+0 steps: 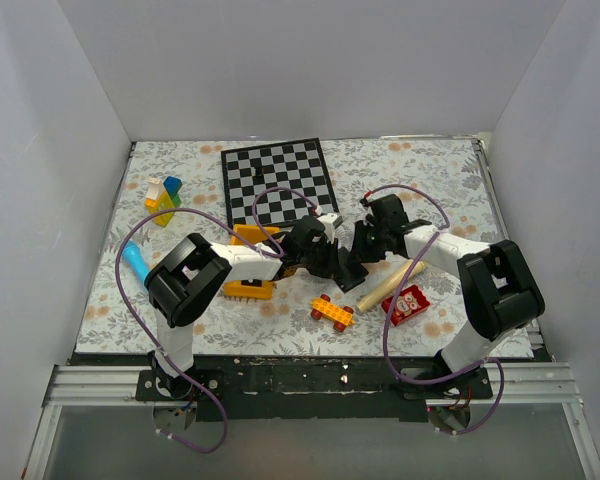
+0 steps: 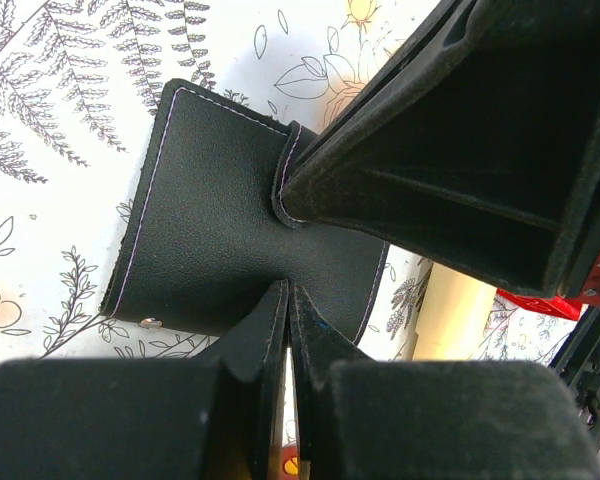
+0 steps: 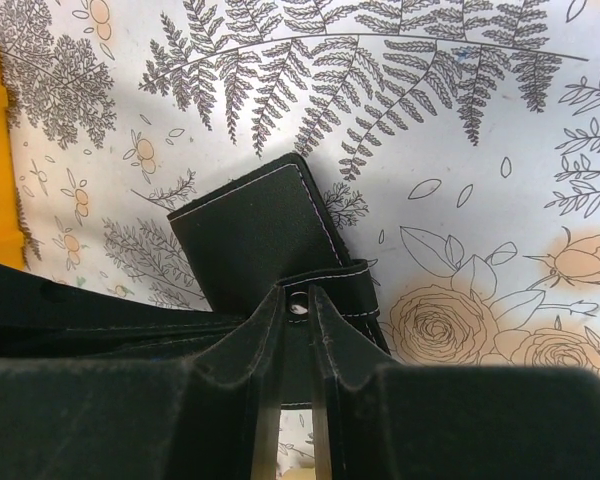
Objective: Put the credit cards into the card holder
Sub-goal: Close the card holder at the center of the board.
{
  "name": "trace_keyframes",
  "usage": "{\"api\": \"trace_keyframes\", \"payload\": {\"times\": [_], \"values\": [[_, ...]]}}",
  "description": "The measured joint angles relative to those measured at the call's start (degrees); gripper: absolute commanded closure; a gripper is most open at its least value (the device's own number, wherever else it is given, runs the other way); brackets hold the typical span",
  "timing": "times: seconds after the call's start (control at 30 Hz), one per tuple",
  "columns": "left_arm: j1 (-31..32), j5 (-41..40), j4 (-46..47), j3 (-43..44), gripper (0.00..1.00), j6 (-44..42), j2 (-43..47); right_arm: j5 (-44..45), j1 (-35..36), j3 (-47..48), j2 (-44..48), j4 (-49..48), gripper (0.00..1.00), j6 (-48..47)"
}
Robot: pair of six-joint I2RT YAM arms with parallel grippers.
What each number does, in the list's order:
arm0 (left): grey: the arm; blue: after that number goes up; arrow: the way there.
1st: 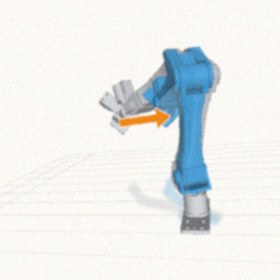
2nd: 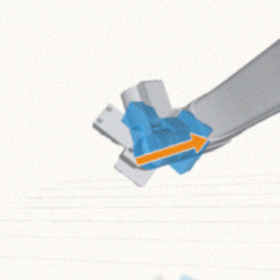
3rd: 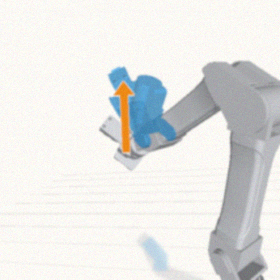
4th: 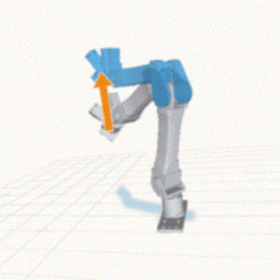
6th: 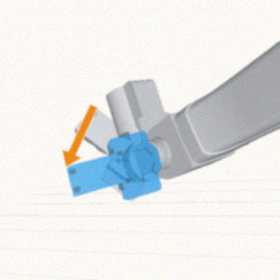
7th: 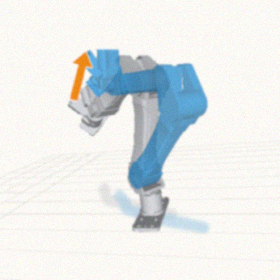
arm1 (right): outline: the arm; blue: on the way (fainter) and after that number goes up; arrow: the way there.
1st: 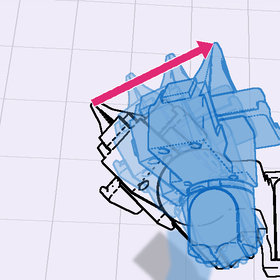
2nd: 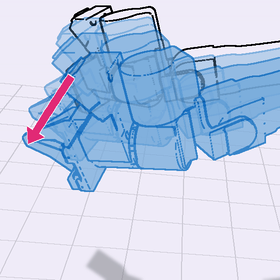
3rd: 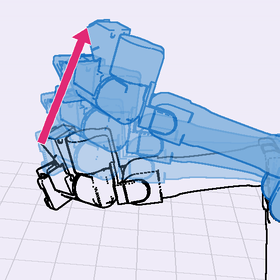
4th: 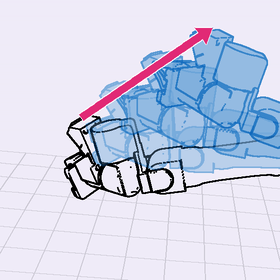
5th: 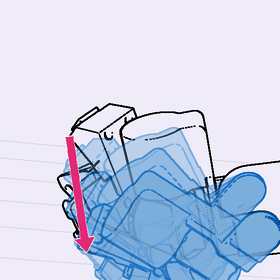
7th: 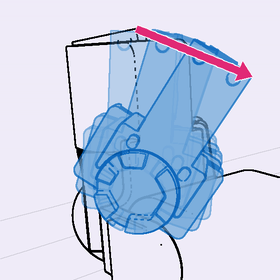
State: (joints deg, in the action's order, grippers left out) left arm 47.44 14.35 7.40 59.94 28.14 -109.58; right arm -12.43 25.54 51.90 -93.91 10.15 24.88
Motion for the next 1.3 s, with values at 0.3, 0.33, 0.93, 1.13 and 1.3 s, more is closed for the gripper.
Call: {"api": "trace_keyframes", "payload": {"times": [0.3, 0.33, 0.93, 1.13, 1.3], "values": [[0.0, 0.1, -0.1, 0.0, 1.0, 0.0, 0.0, 6.5, 3.6, 1.2, 0.2, 1.9, 0.82, -1.1], [0.0, 0.1, -0.1, 0.0, 1.0, 0.0, 0.0, 7.1, 3.9, 1.3, 0.2, 1.9, 0.82, -1.2], [0.0, 0.0, -0.1, 0.0, 1.0, 1.2, 0.0, 15.0, 7.7, 1.2, 0.5, 1.9, 0.83, 0.5], [0.0, 0.0, -0.1, 0.0, 1.0, 1.6, 0.0, 16.6, 8.4, 1.1, 0.4, 1.7, 0.84, 1.4], [0.0, 0.0, -0.1, 0.0, 0.99, 1.7, 0.0, 17.9, 8.9, -0.7, 1.7, -0.2, 0.81, 2.4]]}}
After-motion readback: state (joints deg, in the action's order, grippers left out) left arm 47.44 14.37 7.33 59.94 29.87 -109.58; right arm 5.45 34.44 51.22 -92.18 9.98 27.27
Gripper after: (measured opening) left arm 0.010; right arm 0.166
